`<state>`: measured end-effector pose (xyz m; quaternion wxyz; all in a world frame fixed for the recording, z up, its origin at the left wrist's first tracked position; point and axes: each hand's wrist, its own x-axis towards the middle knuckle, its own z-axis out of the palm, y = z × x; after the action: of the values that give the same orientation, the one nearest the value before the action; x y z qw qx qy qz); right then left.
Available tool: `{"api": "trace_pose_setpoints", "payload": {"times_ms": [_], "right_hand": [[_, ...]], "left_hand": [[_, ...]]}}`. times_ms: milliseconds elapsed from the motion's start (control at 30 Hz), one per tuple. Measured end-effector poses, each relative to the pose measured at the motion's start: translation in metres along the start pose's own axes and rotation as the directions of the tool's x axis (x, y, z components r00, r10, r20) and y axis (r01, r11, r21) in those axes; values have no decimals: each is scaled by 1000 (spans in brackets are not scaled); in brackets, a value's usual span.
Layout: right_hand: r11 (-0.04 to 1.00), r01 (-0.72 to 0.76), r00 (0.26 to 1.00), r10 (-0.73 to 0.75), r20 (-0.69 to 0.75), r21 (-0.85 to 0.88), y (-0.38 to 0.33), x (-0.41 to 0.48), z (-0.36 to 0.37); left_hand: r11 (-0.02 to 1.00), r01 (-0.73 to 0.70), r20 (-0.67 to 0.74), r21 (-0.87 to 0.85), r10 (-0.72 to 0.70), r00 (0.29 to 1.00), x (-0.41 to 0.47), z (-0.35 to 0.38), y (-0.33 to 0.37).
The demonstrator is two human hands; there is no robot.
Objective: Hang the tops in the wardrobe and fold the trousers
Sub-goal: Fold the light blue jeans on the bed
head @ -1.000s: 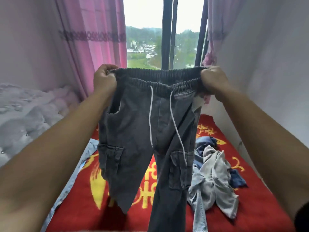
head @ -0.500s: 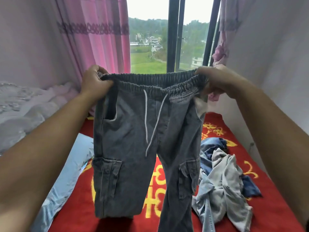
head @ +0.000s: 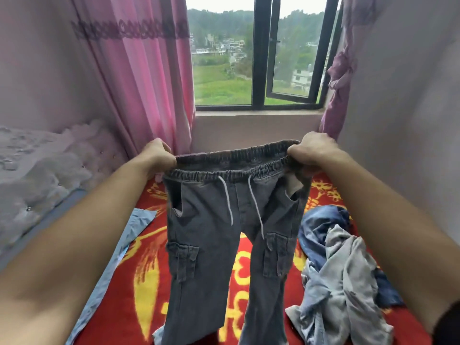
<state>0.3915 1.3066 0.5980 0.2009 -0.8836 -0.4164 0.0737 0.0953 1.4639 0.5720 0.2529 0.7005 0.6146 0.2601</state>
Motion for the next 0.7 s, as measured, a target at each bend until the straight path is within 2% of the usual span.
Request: {"api": "trace_pose_setpoints", "payload": {"times_ms": [67, 133, 233, 300, 367, 500, 600, 700], "right_hand": [[987, -51, 998, 45, -42, -151, 7, 2, 6], [990, -108, 991, 114, 67, -89, 14, 3, 7], [974, -182, 937, 129, 325, 137, 21, -3, 7], [957, -192, 911, 90, 403, 220, 23, -4, 5], [938, -201, 904, 66, 423, 282, 26, 1, 4], [838, -233, 930, 43, 366, 494, 27, 15, -4], [696, -148, 971, -32, 237, 703, 24, 35, -14], [634, -63, 988, -72, 140, 771, 17, 63, -19]], "left_hand": [[968, -23, -60, 251, 39, 997, 1, -4, -2], [942, -19, -50, 334, 38, 998, 2, -7, -8], [983, 101, 126, 151, -121, 985, 2, -4, -18], [974, 227, 284, -25, -211, 935, -4, 1, -20], [947, 281, 387, -154, -204, 899, -10, 3, -19], [890, 287, 417, -353, -125, 900, 4, 2, -12], [866, 196, 407, -460, 10, 914, 17, -4, 7], [811, 96, 371, -577, 155, 916, 29, -3, 36]]}}
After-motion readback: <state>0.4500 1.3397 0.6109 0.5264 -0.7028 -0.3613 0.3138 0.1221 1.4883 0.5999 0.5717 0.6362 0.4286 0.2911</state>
